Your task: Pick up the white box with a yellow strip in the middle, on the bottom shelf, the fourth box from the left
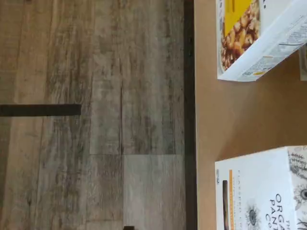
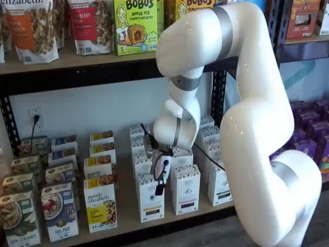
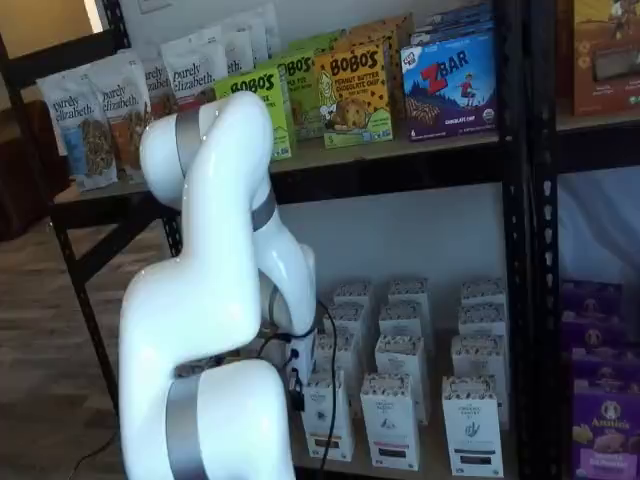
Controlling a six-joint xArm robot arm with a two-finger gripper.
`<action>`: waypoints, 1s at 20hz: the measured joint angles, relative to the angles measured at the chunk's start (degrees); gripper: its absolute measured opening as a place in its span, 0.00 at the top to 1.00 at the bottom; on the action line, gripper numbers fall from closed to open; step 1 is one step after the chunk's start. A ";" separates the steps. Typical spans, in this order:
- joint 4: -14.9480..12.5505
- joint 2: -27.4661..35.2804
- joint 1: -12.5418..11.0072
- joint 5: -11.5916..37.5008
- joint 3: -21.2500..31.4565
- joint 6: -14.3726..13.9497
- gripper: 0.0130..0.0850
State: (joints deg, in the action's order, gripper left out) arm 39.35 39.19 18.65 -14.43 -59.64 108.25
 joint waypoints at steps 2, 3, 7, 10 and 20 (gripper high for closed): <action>0.48 0.67 -0.15 -0.50 -1.04 0.50 0.00; 0.62 0.87 -0.22 -0.73 -1.40 0.65 0.00; 0.76 2.22 -0.81 -1.84 -3.78 1.08 0.00; -0.30 3.33 -1.37 -2.65 -5.64 0.44 0.00; -2.47 8.31 -2.65 -4.93 -12.98 -0.92 0.00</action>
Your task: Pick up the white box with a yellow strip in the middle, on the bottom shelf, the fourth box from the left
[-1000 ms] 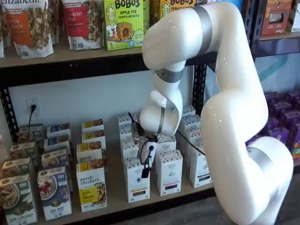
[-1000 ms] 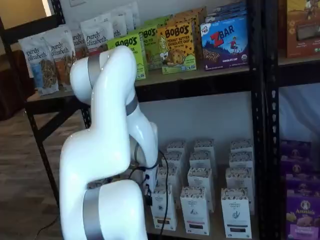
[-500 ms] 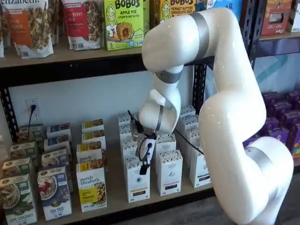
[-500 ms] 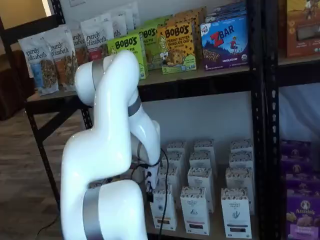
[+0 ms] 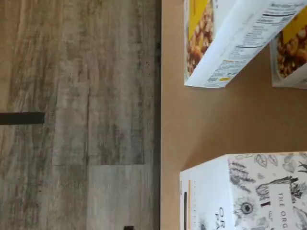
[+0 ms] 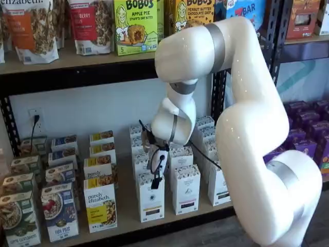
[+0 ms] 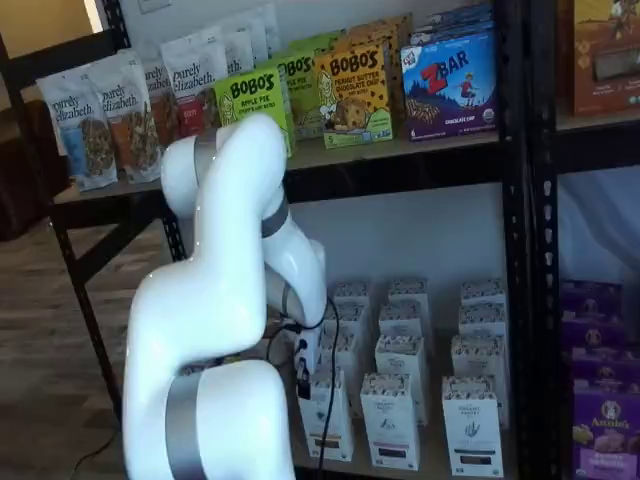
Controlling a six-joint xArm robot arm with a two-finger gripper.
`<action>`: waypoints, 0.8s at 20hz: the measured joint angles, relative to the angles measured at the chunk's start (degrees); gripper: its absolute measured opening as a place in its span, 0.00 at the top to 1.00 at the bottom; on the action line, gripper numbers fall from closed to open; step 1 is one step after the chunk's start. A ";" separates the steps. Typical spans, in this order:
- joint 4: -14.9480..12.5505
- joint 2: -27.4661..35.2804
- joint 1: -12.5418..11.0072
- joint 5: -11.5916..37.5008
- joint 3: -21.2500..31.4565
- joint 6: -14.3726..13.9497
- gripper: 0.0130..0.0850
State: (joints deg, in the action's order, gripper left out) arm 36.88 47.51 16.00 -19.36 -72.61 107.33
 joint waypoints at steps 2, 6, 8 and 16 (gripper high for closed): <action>-0.55 1.15 -0.23 -0.33 -1.60 -0.38 0.00; -2.28 3.49 -0.74 -1.09 -4.80 -1.68 0.00; -3.39 4.85 -0.93 -1.37 -6.52 -2.59 0.00; -5.03 9.07 -1.20 -1.56 -11.38 -3.94 0.00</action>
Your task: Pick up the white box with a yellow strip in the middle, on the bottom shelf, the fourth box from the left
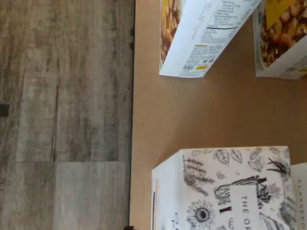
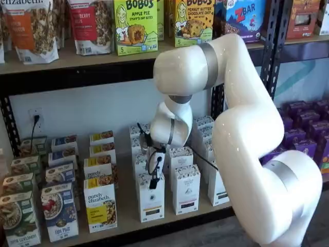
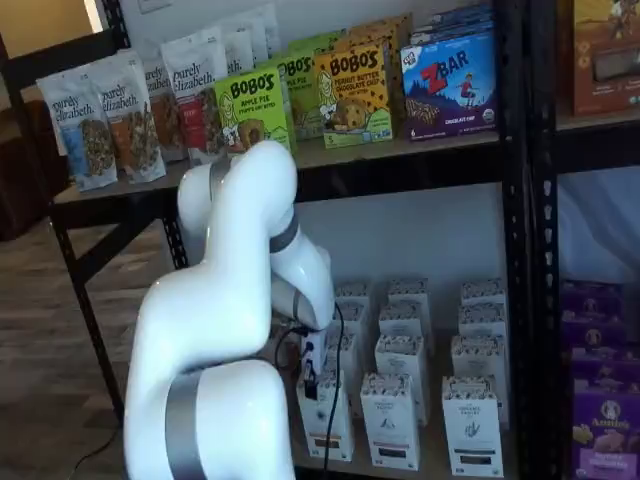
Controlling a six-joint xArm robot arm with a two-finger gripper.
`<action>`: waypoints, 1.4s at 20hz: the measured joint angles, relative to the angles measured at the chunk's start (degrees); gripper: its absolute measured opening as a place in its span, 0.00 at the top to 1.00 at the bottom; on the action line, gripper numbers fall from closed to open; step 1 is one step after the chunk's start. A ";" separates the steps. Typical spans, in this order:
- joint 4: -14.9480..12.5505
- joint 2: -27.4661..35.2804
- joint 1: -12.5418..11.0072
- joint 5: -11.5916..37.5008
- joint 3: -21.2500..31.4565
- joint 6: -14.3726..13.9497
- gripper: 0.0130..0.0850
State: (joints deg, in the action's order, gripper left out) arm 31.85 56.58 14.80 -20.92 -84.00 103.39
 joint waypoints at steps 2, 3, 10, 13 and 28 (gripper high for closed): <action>-0.45 0.91 -0.13 -0.10 -1.04 -0.32 0.00; -0.65 1.31 -0.20 -0.17 -1.49 -0.45 0.00; -1.92 3.73 -0.56 -0.45 -4.16 -1.28 0.00; -2.77 4.39 -0.74 -0.70 -4.92 -1.88 0.00; -7.03 6.69 -1.67 -2.24 -7.72 -4.91 0.00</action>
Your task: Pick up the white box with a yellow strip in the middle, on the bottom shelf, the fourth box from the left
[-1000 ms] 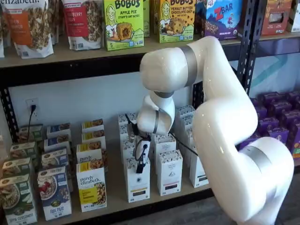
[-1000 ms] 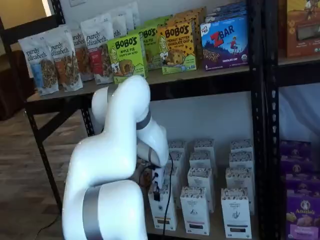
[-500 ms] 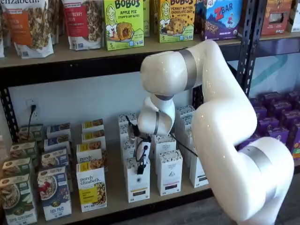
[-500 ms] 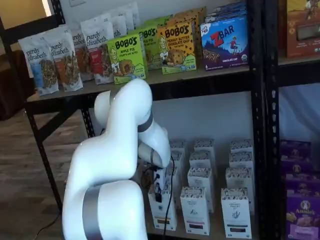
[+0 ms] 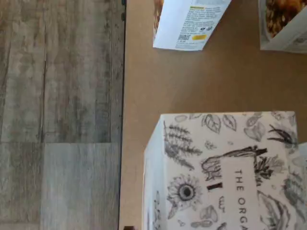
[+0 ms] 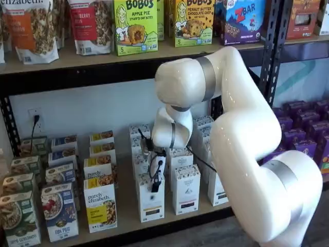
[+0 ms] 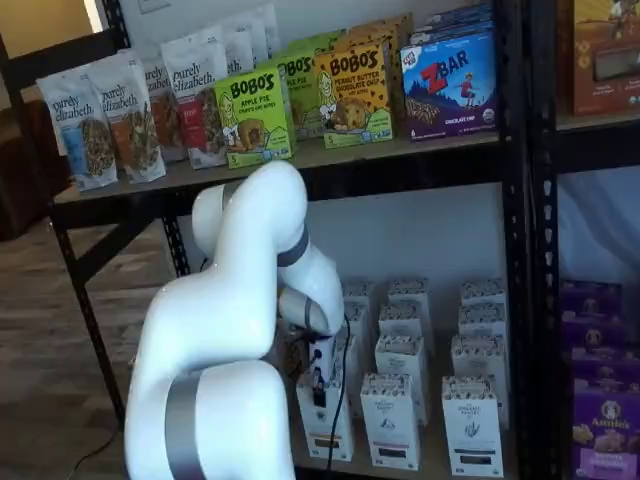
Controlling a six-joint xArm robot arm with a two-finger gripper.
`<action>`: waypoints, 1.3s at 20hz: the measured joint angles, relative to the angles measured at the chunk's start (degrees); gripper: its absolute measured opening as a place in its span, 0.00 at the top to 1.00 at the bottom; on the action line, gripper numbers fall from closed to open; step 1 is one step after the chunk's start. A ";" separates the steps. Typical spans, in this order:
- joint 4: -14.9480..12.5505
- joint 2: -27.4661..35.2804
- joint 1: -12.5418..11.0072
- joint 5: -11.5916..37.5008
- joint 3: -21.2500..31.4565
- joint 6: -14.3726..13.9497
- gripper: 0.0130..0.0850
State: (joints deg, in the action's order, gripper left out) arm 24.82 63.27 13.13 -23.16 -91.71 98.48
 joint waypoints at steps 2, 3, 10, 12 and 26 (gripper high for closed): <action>-2.12 0.40 -0.05 -0.46 -0.54 -1.85 0.00; -2.97 0.64 -0.06 -0.58 -0.81 -2.58 0.00; -5.24 1.64 0.01 -0.72 -1.88 -4.67 0.00; -5.01 1.68 0.06 -0.15 -1.72 -4.47 0.11; -4.74 1.20 0.05 -0.10 -1.12 -4.21 0.22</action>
State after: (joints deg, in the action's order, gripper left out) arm 20.08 64.47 13.18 -23.26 -92.83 94.27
